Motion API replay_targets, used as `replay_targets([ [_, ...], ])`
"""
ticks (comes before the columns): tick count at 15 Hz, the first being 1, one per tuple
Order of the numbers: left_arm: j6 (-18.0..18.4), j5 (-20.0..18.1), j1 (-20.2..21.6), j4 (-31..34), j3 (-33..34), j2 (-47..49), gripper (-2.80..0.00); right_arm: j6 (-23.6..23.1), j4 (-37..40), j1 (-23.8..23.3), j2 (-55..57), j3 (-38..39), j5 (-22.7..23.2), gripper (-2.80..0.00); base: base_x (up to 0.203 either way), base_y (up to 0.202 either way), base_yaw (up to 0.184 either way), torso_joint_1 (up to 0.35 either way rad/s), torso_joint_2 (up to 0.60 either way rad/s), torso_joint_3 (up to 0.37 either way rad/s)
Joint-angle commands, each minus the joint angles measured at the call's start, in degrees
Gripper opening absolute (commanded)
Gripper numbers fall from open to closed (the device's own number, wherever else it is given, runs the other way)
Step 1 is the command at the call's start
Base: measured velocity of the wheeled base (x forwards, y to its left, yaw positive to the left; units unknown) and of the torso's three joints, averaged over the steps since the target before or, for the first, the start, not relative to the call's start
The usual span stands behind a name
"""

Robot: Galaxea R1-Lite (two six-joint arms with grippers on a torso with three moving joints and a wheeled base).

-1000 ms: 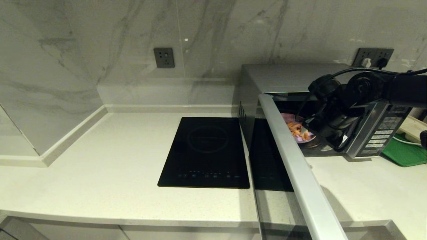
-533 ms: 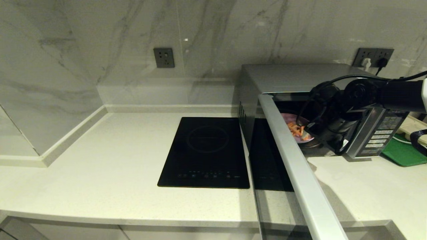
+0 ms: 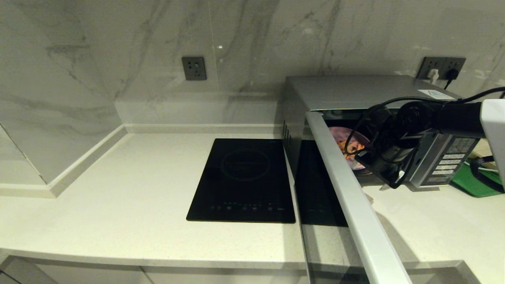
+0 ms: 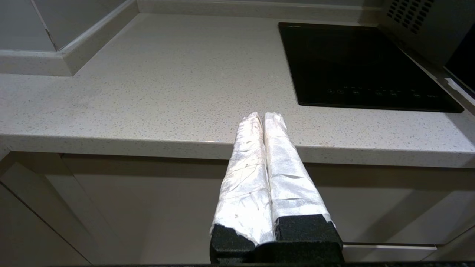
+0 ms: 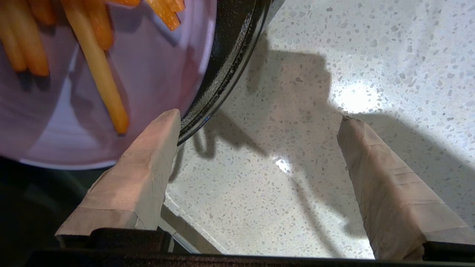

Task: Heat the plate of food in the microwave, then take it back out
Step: Take the plate out of the microwave

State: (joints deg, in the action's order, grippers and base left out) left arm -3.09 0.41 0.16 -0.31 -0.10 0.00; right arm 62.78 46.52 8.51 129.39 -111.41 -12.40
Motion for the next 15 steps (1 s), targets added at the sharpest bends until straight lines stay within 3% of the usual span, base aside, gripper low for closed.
replay_targets([
  [1, -0.06, 0.02, 0.02, -0.04, 0.01, 0.0, -2.8, 0.32, 0.33, 0.02, 0.33, -0.4, 0.01, 0.0, 0.0, 0.0, 0.0, 0.0, 0.0, 0.0],
  [15, -0.07, 0.02, 0.02, -0.04, 0.01, 0.0, -2.8, 0.32, -4.6, 0.02, 1.38, -1.44, 1.94, 0.0, 0.0, 0.0, 0.0, 0.0, 0.0, 0.0],
])
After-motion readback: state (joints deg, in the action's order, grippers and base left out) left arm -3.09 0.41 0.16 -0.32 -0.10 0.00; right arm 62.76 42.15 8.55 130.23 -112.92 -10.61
